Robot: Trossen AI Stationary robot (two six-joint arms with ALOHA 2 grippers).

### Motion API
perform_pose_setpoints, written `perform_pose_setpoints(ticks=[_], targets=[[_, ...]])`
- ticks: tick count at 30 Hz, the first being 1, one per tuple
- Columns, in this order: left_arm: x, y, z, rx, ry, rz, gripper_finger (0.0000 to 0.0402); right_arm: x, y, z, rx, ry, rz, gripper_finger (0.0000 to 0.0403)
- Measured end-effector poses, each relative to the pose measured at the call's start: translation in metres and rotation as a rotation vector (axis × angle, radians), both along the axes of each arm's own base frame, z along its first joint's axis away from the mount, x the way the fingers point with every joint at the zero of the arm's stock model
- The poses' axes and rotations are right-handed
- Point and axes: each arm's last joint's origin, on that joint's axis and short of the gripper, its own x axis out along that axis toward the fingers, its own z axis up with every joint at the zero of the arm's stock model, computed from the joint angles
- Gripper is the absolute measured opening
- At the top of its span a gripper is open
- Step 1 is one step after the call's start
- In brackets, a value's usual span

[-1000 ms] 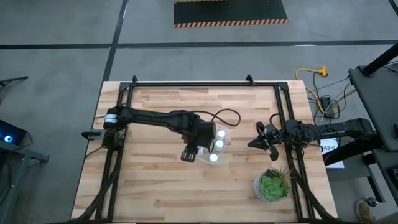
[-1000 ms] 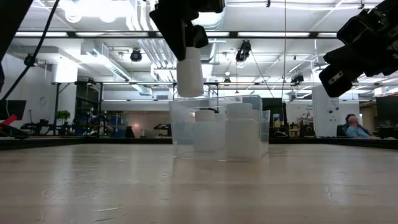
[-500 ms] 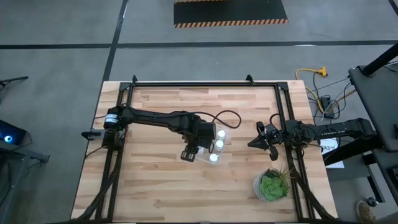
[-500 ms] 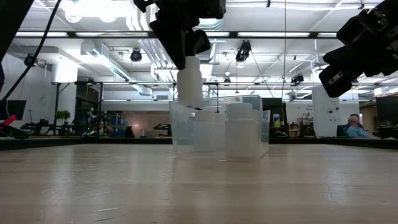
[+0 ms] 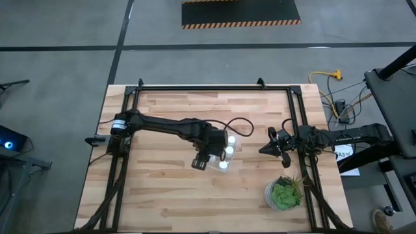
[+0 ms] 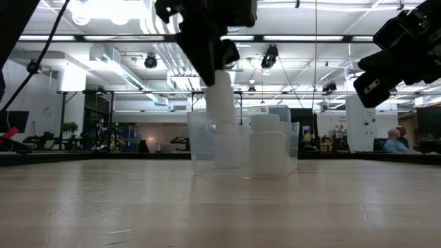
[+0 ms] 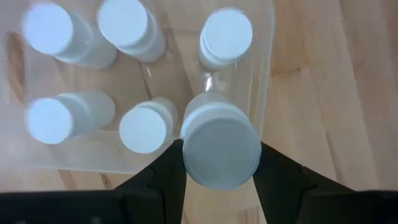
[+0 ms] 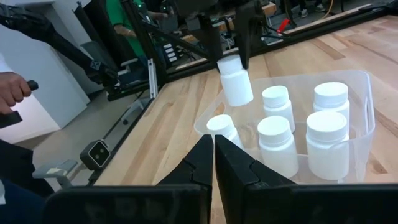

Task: Pick and place pill bottles into a basket
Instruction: Put the medicine bottle into the transparent bin

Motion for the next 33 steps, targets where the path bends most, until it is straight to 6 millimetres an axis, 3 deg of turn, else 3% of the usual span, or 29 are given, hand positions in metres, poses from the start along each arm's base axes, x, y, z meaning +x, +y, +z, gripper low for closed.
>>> perform_pose_setpoints(ticks=[33], targets=[[0.009,-0.002,-0.031,-0.005,0.008,-0.001,0.0139,0.0,0.0,-0.002,-0.003,0.021,0.0,0.0009]])
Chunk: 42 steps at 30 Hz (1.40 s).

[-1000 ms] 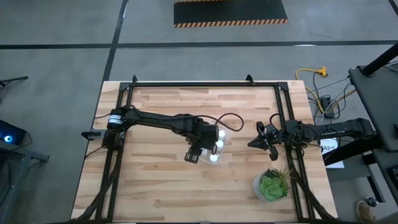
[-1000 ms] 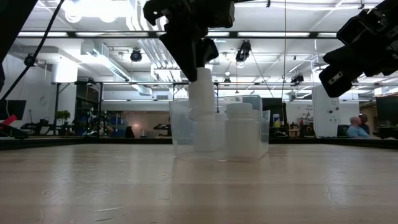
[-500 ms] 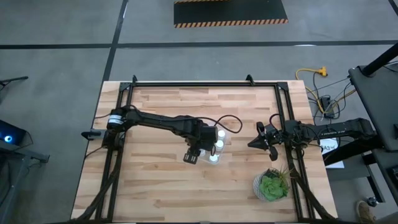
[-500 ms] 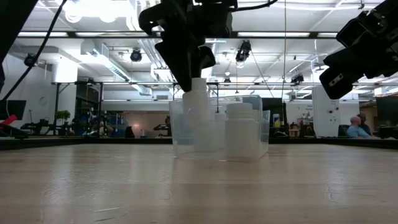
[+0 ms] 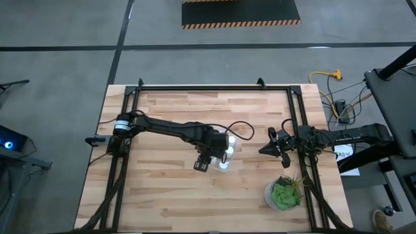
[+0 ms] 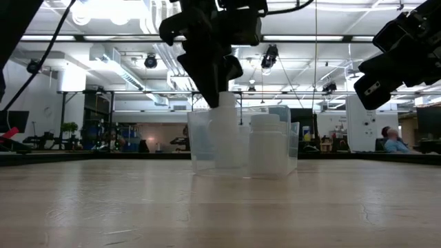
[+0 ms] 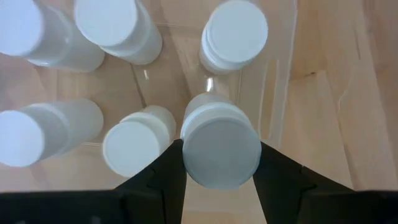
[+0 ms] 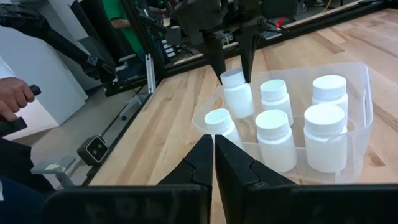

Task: Pick and place pill bottles into a basket
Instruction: Put the medicine bottle into the transparent bin

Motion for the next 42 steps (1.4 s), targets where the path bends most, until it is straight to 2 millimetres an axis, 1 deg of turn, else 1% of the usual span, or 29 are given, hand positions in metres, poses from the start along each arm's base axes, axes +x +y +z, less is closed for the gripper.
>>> perform_pose_setpoints(ticks=[5,8,11,16,25,38,42], targets=[[0.002,0.0,-0.007,-0.002,0.003,0.0,0.0139,0.0,0.0,0.0,0.002,0.0,-0.001,0.0009],[0.001,0.0,-0.013,-0.003,0.034,-0.001,0.0139,0.0,0.0,0.0,0.002,0.0,0.0,0.0008],[0.003,0.0,-0.016,-0.008,0.018,-0.002,0.0145,0.0,0.0,0.0,0.003,0.001,0.0,0.0008],[0.002,-0.001,-0.023,-0.016,0.052,-0.005,0.0147,0.0,0.0,0.0,0.004,0.001,0.0,0.0008],[0.002,-0.002,-0.023,-0.044,0.061,-0.013,0.0158,0.0,0.0,0.0,0.005,0.001,-0.001,0.0009],[0.003,-0.002,-0.021,-0.047,0.051,-0.015,0.0162,0.0,0.0,0.0,0.003,0.0,0.0,0.0009],[0.002,-0.003,-0.021,-0.096,0.058,-0.029,0.0162,0.0,0.0,0.0,0.003,0.001,0.0,0.0008]])
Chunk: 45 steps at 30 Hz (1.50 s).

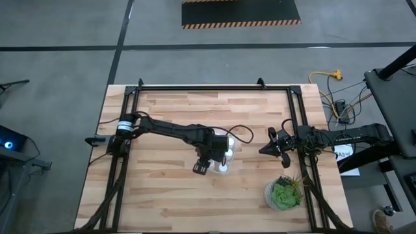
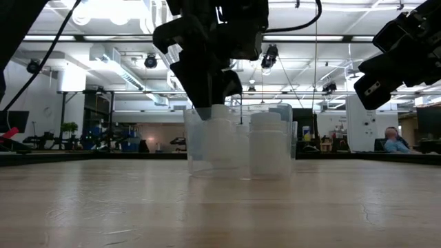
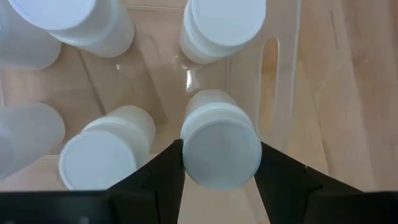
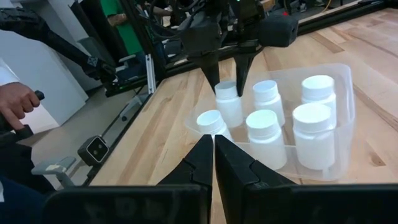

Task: Pick and place pill bottles into a basket
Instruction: Put the medicine bottle into the transparent bin

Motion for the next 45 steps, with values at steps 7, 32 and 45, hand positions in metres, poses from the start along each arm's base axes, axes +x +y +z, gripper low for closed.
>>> perform_pose_setpoints(ticks=[7,32,45], targets=[[0.0,0.0,0.0,-0.001,0.0,0.0,0.0163,0.0,0.0,0.0,0.0,0.0,0.0,0.0008],[-0.001,0.001,-0.009,0.025,0.029,0.034,0.0163,0.0,0.0,0.0,0.0,0.0,0.0,0.0008],[0.0,0.001,-0.011,0.024,0.038,0.037,0.0163,0.0,0.0,0.0,0.003,0.0,0.0,0.0009]])
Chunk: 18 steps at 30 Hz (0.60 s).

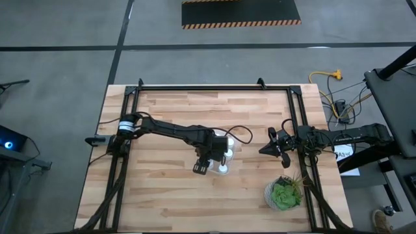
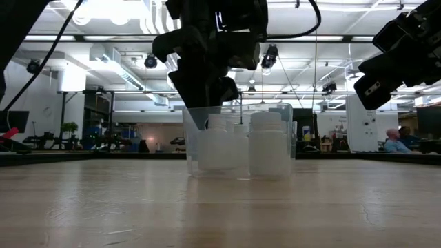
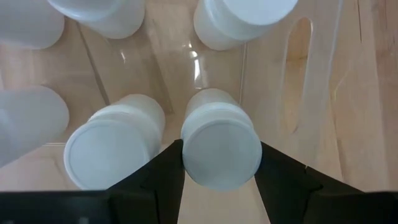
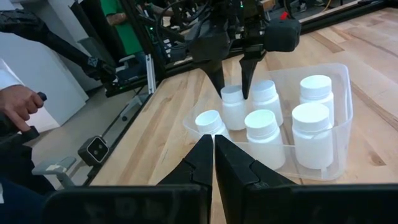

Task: Pick and place pill bottles into a basket
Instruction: Put the medicine bottle into the transparent bin, then return to Home Position

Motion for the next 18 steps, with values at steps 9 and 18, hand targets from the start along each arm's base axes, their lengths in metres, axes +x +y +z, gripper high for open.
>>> perform_pose_setpoints(ticks=[9,18], targets=[[0.0001,0.0005,-0.0012,-0.005,0.008,0.024,0.0194,0.0,-0.0001,0.0,0.0,0.0,-0.001,0.0008],[0.0004,0.0005,0.0024,-0.008,0.016,0.061,0.0251,0.0,0.0,0.0,0.0,0.0,0.0,0.0009]])
